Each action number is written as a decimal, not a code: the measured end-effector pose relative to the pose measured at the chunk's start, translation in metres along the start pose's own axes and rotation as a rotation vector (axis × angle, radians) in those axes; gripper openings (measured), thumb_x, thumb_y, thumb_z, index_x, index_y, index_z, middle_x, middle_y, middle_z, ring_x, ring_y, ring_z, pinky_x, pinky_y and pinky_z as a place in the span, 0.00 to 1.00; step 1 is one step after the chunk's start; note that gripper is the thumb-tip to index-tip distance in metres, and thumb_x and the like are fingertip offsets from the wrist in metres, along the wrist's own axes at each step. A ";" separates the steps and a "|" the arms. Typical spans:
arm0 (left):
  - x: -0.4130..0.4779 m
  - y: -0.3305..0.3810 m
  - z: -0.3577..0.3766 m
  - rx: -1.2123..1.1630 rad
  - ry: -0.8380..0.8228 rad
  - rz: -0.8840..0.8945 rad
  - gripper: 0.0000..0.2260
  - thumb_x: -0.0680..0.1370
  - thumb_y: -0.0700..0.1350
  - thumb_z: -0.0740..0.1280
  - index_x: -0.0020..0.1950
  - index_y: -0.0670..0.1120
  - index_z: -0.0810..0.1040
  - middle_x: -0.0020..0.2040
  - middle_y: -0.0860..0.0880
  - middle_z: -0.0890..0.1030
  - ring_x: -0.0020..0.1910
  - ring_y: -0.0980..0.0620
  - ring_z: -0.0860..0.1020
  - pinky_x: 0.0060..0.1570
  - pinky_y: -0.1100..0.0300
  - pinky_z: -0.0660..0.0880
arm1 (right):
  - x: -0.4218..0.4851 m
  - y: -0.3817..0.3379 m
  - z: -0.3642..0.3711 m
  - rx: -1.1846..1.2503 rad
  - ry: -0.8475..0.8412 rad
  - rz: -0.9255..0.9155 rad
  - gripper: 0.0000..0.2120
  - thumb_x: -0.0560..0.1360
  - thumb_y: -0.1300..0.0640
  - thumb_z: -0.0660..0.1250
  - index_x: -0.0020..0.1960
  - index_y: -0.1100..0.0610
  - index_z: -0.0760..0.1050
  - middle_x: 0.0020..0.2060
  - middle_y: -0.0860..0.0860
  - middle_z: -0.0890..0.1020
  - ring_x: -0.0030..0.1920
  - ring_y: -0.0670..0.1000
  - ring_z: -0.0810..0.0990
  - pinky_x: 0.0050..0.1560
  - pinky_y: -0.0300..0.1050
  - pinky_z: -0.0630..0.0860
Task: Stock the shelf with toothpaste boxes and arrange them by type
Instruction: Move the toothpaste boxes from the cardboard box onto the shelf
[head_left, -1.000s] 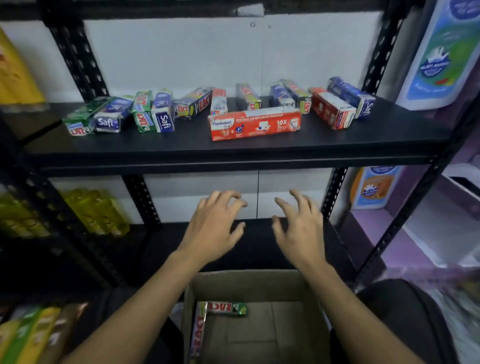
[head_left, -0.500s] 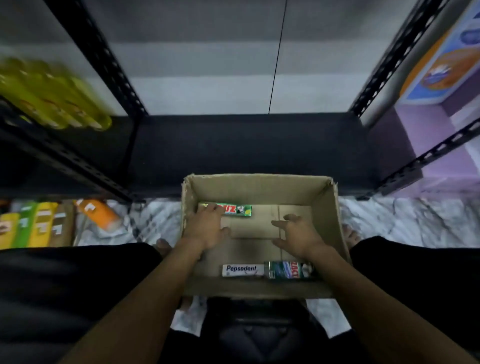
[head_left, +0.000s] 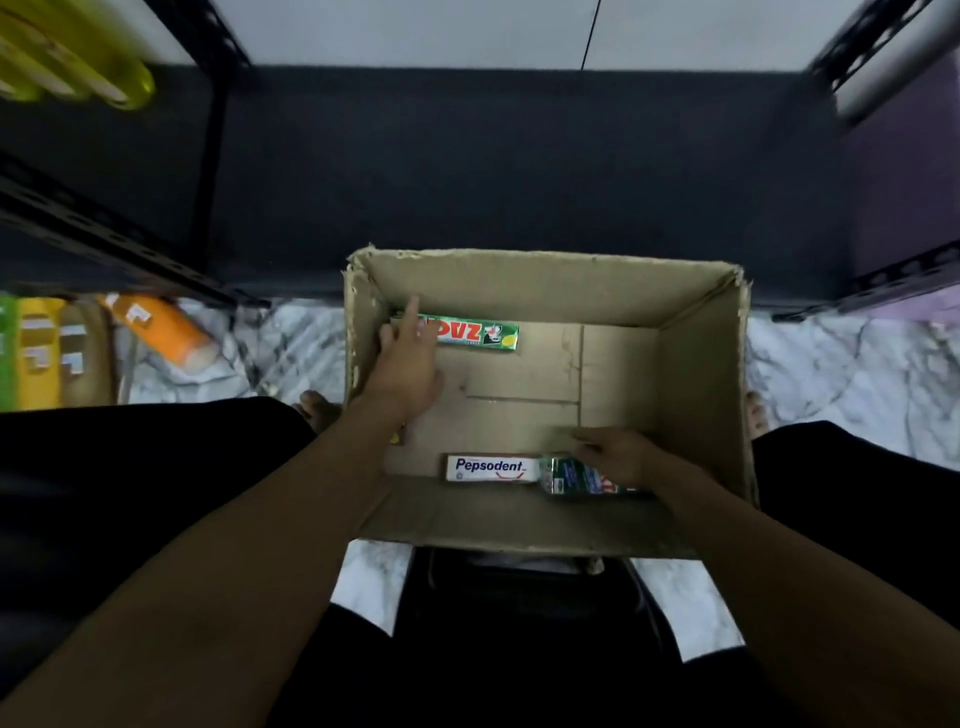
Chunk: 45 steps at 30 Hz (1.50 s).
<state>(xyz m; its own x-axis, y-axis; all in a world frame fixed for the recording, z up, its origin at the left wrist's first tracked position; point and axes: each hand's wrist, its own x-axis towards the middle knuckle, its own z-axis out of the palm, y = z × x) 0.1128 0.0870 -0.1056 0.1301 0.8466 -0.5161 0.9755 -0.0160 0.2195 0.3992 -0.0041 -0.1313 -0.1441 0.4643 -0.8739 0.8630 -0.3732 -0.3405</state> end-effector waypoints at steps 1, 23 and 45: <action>0.003 0.000 -0.001 0.007 -0.010 -0.019 0.32 0.78 0.43 0.66 0.79 0.46 0.57 0.81 0.44 0.43 0.75 0.34 0.53 0.74 0.44 0.57 | 0.002 0.003 0.001 -0.019 -0.012 0.013 0.24 0.82 0.46 0.57 0.75 0.55 0.66 0.72 0.57 0.70 0.69 0.57 0.70 0.68 0.46 0.68; -0.011 -0.005 0.003 -0.009 0.010 -0.011 0.24 0.75 0.42 0.73 0.70 0.48 0.74 0.70 0.42 0.68 0.63 0.40 0.75 0.65 0.51 0.71 | -0.005 -0.014 -0.017 -0.318 -0.170 -0.013 0.28 0.74 0.30 0.61 0.52 0.56 0.76 0.48 0.50 0.80 0.45 0.50 0.77 0.40 0.42 0.71; -0.085 0.071 -0.167 0.088 -0.063 0.339 0.15 0.68 0.48 0.77 0.53 0.55 0.81 0.54 0.51 0.81 0.51 0.50 0.79 0.48 0.57 0.75 | -0.170 -0.043 -0.092 0.516 0.401 -0.351 0.22 0.70 0.50 0.77 0.62 0.42 0.78 0.59 0.46 0.80 0.54 0.49 0.82 0.47 0.55 0.83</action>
<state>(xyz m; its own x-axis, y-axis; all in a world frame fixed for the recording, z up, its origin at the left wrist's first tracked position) 0.1414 0.1029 0.0926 0.4572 0.7508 -0.4768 0.8861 -0.3385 0.3166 0.4312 0.0073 0.0642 -0.0962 0.8465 -0.5236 0.4473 -0.4331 -0.7825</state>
